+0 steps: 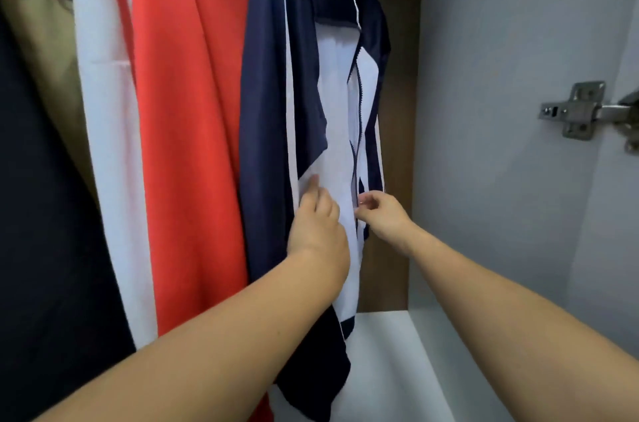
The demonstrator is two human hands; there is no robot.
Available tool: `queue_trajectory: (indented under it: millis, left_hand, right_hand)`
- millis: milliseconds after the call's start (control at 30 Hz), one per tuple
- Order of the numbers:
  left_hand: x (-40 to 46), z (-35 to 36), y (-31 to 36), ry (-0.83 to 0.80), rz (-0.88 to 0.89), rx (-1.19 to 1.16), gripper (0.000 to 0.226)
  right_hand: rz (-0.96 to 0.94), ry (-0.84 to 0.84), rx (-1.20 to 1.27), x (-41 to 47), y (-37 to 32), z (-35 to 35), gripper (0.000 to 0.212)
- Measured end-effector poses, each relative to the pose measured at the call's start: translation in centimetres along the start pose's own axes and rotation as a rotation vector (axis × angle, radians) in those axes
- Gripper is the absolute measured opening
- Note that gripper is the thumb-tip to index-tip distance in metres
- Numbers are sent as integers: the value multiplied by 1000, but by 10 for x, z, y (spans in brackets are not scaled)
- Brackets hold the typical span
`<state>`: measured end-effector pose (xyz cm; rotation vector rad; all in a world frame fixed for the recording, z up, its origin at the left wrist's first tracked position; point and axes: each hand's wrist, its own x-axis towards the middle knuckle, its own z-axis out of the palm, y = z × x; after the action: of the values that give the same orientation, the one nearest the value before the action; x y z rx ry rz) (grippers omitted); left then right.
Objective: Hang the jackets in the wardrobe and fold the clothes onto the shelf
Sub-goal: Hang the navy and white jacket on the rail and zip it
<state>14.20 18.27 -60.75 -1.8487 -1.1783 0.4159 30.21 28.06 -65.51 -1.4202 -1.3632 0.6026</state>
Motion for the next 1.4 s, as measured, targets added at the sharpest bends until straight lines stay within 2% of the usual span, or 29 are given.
queue_trajectory:
  millis: [100, 200, 333, 433, 500, 600, 667, 767, 800, 867, 967, 1033, 1100, 1300, 1400]
  left_hand:
    - [2, 24, 28, -5, -6, -92, 55]
    - [7, 40, 54, -18, 11, -334, 46]
    - [15, 59, 93, -274, -20, -832, 33]
    - [22, 75, 121, -496, -43, -1153, 12]
    - [27, 85, 137, -562, -80, -1287, 12]
    - [35, 91, 157, -604, -207, -1545, 19]
    - [38, 91, 170, -657, -332, -1799, 17]
    - [39, 89, 187, -765, -671, -2260, 16]
    - [40, 91, 193, -788, -778, -2412, 24]
    - [45, 97, 208, -722, -1014, -2583, 48]
    - [51, 99, 224, -507, -1250, -2741, 58]
    - [54, 93, 229, -440, -1250, -2957, 62]
    - [55, 87, 229, -389, -1238, -3094, 66]
    - [43, 86, 224, -290, -1237, -3165, 68]
    - [34, 82, 225, -265, -1167, -3180, 54]
  right_hand:
    - [64, -28, 61, -10, 40, 15, 28]
    - [161, -34, 227, -18, 73, 23, 32]
    - [386, 43, 520, -28, 108, 29, 20]
    - [603, -72, 539, -36, 132, 30, 16]
    - [662, -163, 487, -37, 142, 27, 20]
    - [673, -202, 495, -32, 145, 21, 22]
    - [678, -232, 524, -28, 145, 17, 21]
    - [682, -242, 536, -27, 149, 15, 17]
    - [684, -228, 567, -28, 151, 15, 17]
    - [681, -203, 648, -31, 155, 13, 16]
    - [649, -150, 843, -40, 162, 8, 10]
    - [611, -67, 977, -49, 164, 3, 8]
    - [563, 0, 1011, -60, 164, -3, 6]
    - [497, 114, 1096, -104, 145, -21, 10]
    - [492, 148, 1089, -125, 133, -29, 10]
